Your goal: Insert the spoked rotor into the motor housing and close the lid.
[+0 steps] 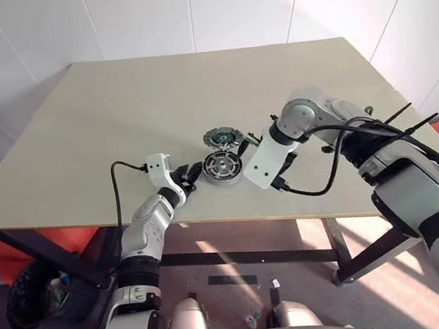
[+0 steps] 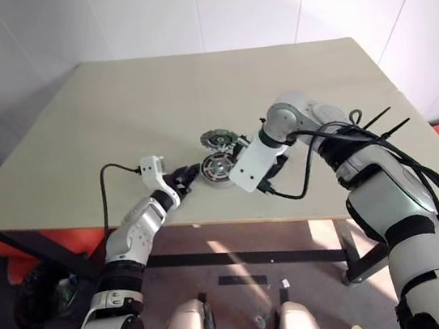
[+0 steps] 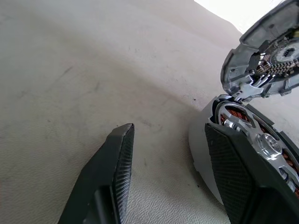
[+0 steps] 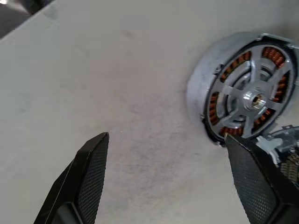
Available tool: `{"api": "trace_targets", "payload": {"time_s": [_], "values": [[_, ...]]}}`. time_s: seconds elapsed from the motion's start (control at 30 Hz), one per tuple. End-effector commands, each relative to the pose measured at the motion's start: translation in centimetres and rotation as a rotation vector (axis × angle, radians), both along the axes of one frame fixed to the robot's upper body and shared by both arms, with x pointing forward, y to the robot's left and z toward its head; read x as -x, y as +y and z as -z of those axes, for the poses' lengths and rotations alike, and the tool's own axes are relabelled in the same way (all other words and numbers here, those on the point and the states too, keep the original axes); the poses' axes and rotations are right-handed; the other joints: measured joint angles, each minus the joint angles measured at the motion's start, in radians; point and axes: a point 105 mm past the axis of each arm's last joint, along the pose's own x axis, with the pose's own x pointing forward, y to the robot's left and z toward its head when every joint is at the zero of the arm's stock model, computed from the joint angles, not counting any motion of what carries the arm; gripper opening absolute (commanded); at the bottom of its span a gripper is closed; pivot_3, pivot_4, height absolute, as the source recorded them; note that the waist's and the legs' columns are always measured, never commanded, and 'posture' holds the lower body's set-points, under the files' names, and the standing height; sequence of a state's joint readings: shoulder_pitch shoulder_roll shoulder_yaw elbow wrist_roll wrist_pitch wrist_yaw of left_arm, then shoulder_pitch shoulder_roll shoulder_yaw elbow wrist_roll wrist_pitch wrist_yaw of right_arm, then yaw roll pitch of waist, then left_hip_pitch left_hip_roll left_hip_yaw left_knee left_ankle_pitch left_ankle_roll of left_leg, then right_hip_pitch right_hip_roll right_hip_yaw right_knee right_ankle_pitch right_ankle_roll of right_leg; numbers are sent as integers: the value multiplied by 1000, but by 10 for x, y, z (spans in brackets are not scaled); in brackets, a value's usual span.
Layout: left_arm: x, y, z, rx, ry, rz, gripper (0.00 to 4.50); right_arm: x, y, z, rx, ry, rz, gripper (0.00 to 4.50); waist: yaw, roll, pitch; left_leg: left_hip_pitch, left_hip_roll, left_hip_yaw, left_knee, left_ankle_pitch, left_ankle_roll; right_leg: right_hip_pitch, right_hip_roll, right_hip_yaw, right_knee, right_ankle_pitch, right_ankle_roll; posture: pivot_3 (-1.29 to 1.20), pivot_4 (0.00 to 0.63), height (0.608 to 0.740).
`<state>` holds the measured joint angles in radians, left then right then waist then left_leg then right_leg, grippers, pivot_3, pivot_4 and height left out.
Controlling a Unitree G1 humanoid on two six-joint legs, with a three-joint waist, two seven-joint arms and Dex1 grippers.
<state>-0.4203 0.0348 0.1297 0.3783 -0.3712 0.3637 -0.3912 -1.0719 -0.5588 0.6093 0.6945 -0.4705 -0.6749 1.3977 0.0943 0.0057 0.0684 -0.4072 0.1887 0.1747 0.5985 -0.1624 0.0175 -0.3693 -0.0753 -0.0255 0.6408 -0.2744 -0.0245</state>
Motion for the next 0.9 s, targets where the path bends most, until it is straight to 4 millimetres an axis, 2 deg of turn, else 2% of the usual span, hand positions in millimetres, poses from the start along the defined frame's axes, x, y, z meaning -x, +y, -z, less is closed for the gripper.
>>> {"api": "trace_targets", "payload": {"time_s": [0.03, 0.43, 0.9], "values": [[0, 2, 1, -4, 8, -2, 2574, 2, 10, -11, -26, -22, -42, 4480, -2, 0, 0, 1, 0, 0, 0, 0, 0, 0, 0, 0, 1, 0, 0, 0, 0, 740], [2, 4, 1, -8, 8, -10, 2574, -13, 34, -5, -77, -23, 9, 4480, -2, 0, 0, 1, 0, 0, 0, 0, 0, 1, 0, 0, 0, 0, 0, 0, 0, 740], [4, 6, 1, -10, 10, -19, 2574, -17, 32, 13, -61, 4, 54, 4480, -4, 0, 0, 1, 0, 0, -1, 0, 0, 0, 0, 0, 0, 0, 0, 0, 0, 740]]}}
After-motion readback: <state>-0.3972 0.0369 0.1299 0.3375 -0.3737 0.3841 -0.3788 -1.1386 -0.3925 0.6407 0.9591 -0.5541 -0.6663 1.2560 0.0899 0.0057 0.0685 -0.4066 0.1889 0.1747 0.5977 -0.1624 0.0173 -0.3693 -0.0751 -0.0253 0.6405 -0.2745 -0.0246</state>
